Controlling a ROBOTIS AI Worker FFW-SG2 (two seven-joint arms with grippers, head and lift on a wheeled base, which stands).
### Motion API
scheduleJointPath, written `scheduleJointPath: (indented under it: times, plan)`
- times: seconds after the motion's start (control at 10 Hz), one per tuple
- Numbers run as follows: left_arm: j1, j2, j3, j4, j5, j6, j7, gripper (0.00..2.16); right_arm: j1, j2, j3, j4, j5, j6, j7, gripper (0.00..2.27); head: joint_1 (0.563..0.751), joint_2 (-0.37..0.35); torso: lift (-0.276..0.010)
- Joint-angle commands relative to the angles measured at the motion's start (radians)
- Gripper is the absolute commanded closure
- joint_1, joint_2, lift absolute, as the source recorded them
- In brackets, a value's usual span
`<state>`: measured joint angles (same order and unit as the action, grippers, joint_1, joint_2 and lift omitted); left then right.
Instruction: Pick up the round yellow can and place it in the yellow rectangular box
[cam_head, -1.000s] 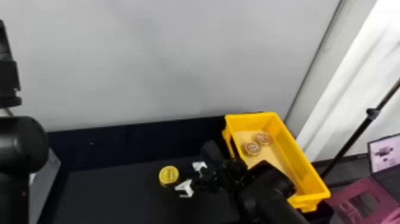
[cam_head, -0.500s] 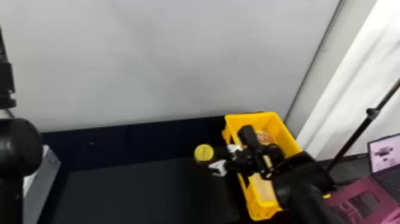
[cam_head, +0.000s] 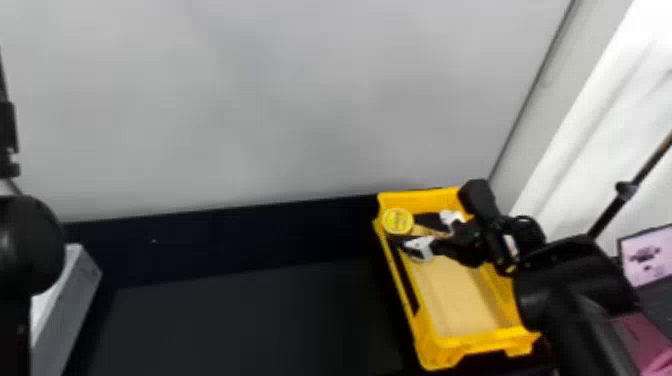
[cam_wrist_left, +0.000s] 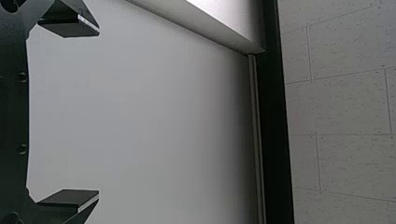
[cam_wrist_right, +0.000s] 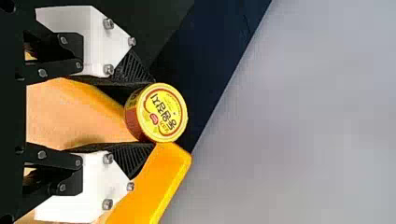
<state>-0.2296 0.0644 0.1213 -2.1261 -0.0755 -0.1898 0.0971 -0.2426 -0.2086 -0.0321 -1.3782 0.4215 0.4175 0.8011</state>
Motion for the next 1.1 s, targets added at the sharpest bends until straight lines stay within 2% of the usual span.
scheduleJointPath:
  times: [0.0,0.3,0.6,1.0]
  plan:
    - [-0.001,0.006,0.005,-0.009,-0.001,0.013,-0.005,0.06,0.028,-0.025,-0.048,-0.042,0.034,0.023,0.009,0.68,0.694,-0.078,-0.005]
    - [-0.001,0.012,0.009,-0.017,-0.004,0.023,-0.01,0.06,0.074,-0.038,-0.137,-0.084,0.079,0.049,0.023,0.68,0.694,-0.078,-0.005]
    - [-0.001,0.012,0.014,-0.021,-0.006,0.027,-0.017,0.06,0.141,-0.032,-0.149,-0.131,0.079,0.083,0.023,0.68,0.694,-0.078,-0.005]
    - [0.001,0.011,0.015,-0.026,-0.006,0.032,-0.023,0.06,0.183,-0.025,-0.189,-0.128,0.048,0.117,0.005,0.68,0.694,-0.078,-0.005]
